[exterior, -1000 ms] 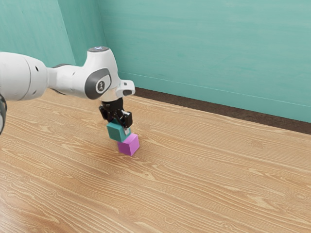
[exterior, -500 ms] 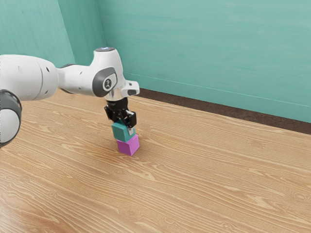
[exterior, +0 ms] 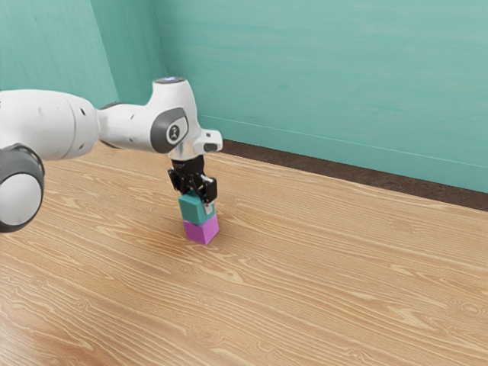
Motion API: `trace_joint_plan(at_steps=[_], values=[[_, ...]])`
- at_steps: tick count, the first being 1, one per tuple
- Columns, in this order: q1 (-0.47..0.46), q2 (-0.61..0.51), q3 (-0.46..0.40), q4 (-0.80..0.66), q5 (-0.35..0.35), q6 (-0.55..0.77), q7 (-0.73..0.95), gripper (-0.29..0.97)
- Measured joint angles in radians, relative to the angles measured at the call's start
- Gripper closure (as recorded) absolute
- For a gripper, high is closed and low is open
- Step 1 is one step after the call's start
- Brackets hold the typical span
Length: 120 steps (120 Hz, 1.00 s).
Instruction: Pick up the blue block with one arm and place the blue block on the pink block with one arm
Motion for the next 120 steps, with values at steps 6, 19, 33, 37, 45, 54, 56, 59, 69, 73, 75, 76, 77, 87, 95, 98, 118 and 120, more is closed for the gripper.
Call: trace_joint_plan(at_steps=[6, 19, 33, 37, 45, 54, 56, 59, 69, 73, 75, 76, 77, 87, 95, 98, 118, 120], values=[[0.000, 0.004, 0.000, 0.006, 0.000, -0.001, 0.002, 0.30], [0.000, 0.012, 0.000, 0.024, 0.000, -0.003, 0.006, 0.30], [0.000, 0.025, 0.000, 0.035, 0.000, -0.005, 0.010, 0.30], [-0.001, 0.031, 0.000, 0.039, 0.000, -0.006, 0.011, 0.30], [-0.001, 0.036, 0.000, 0.043, -0.001, -0.007, 0.012, 0.28], [-0.001, 0.037, 0.000, 0.044, -0.001, -0.009, 0.014, 0.27], [-0.001, 0.036, 0.000, 0.045, -0.001, -0.009, 0.015, 0.28], [-0.001, 0.035, 0.000, 0.045, -0.002, -0.010, 0.016, 0.28], [-0.001, 0.034, 0.000, 0.046, -0.002, -0.013, 0.018, 0.28], [-0.001, 0.034, 0.000, 0.046, -0.003, -0.015, 0.019, 0.25], [0.000, 0.034, 0.000, 0.046, -0.005, -0.016, 0.020, 0.24], [0.000, 0.035, 0.000, 0.046, -0.005, -0.017, 0.020, 0.23], [0.000, 0.035, 0.000, 0.046, -0.006, -0.017, 0.021, 0.22], [0.002, 0.037, 0.001, 0.046, -0.012, -0.022, 0.024, 0.15], [0.003, 0.038, 0.001, 0.046, -0.015, -0.025, 0.027, 0.11], [0.003, 0.038, 0.001, 0.046, -0.016, -0.026, 0.028, 0.10], [0.003, 0.040, 0.000, 0.056, -0.018, -0.030, 0.033, 0.04], [0.003, 0.040, 0.000, 0.057, -0.018, -0.031, 0.033, 0.04]])
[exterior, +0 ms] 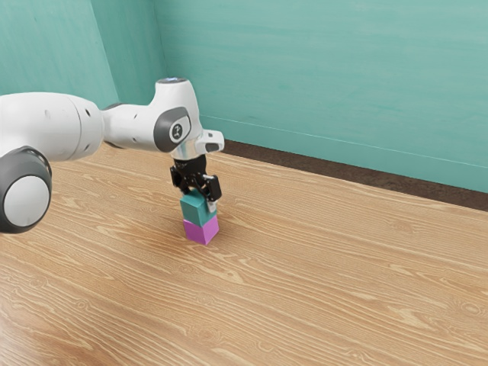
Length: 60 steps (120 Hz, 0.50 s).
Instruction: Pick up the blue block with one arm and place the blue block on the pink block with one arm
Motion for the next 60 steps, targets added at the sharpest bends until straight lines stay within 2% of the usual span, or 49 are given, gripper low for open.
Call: trace_joint_plan(at_steps=[20, 60], values=[[-0.001, -0.015, 0.003, 0.014, -0.001, -0.019, 0.004, 0.02], [-0.002, -0.126, 0.014, 0.017, 0.003, -0.090, -0.006, 0.00]])
